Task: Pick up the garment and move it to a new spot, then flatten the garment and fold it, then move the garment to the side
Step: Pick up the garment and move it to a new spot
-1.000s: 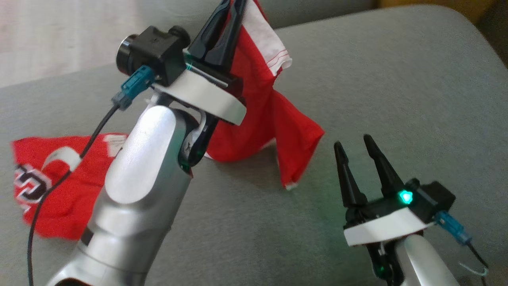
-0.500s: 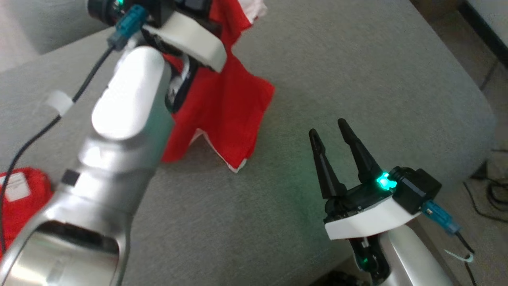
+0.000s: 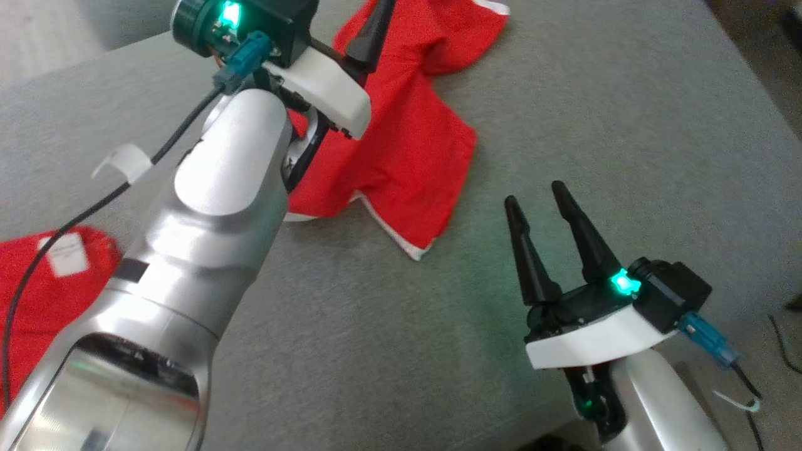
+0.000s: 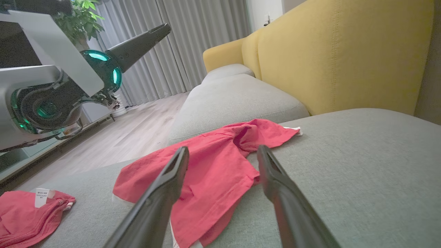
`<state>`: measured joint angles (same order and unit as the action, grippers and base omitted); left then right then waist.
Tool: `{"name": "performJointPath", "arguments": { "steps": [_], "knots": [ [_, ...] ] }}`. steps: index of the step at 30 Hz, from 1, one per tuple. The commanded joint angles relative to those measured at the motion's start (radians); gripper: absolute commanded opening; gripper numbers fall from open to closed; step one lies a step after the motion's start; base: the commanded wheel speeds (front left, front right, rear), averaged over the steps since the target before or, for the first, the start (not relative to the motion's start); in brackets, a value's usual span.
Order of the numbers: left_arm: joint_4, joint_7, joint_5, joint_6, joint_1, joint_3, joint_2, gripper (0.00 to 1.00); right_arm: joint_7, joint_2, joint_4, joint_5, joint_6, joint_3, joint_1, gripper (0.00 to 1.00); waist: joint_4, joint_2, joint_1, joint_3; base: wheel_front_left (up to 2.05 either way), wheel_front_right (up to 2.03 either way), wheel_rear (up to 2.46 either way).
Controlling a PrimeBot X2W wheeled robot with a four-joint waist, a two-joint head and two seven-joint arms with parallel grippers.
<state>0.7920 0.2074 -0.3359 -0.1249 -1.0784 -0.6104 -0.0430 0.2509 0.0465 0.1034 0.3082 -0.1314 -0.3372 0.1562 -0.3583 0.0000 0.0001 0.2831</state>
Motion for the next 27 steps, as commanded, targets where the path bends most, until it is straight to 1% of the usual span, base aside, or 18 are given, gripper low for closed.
{"name": "performJointPath", "arguments": {
  "steps": [1,5,7,12,17,21,24,27],
  "knots": [
    [-0.033,0.008,-0.005,-0.005,-0.036,0.016,-0.019,1.00,0.011,0.004,-0.028,-0.008,0.001,-0.011,0.033,1.00,0.045,0.0000,-0.0001,-0.014,0.00,0.00,0.00],
    [-0.057,0.031,-0.013,-0.005,0.004,0.005,-0.048,1.00,0.011,0.004,-0.015,-0.028,0.001,0.022,0.025,1.00,0.119,0.0000,-0.0001,-0.041,0.00,0.00,0.00],
    [-0.081,0.041,-0.011,0.005,0.044,0.009,-0.067,1.00,0.011,0.004,-0.006,-0.040,0.001,0.040,0.018,1.00,0.160,0.0000,-0.0001,-0.057,0.00,0.00,0.00],
    [-0.178,0.052,-0.021,0.068,0.209,0.042,-0.108,1.00,0.011,0.004,0.018,-0.067,0.001,0.086,-0.008,1.00,0.261,0.0000,-0.0001,-0.099,0.00,0.00,0.00],
    [-0.338,0.054,-0.024,0.153,0.431,0.096,-0.142,1.00,0.011,0.004,0.035,-0.095,0.001,0.120,-0.035,1.00,0.337,0.0000,-0.0001,-0.127,0.00,0.00,0.00],
    [-0.451,0.054,-0.024,0.215,0.614,0.145,-0.147,1.00,0.011,0.004,0.042,-0.108,0.001,0.141,-0.056,1.00,0.374,0.0000,-0.0001,-0.143,0.00,0.00,0.00],
    [-0.511,0.054,-0.022,0.234,0.724,0.171,-0.132,1.00,0.011,0.004,0.048,-0.117,0.001,0.153,-0.074,1.00,0.393,0.0000,-0.0001,-0.154,0.00,0.00,0.00],
    [-0.546,0.054,-0.015,0.240,0.793,0.193,-0.110,1.00,0.011,0.004,0.053,-0.129,0.001,0.158,-0.087,1.00,0.406,0.0000,-0.0001,-0.162,0.00,0.00,0.00]
  ]
}}
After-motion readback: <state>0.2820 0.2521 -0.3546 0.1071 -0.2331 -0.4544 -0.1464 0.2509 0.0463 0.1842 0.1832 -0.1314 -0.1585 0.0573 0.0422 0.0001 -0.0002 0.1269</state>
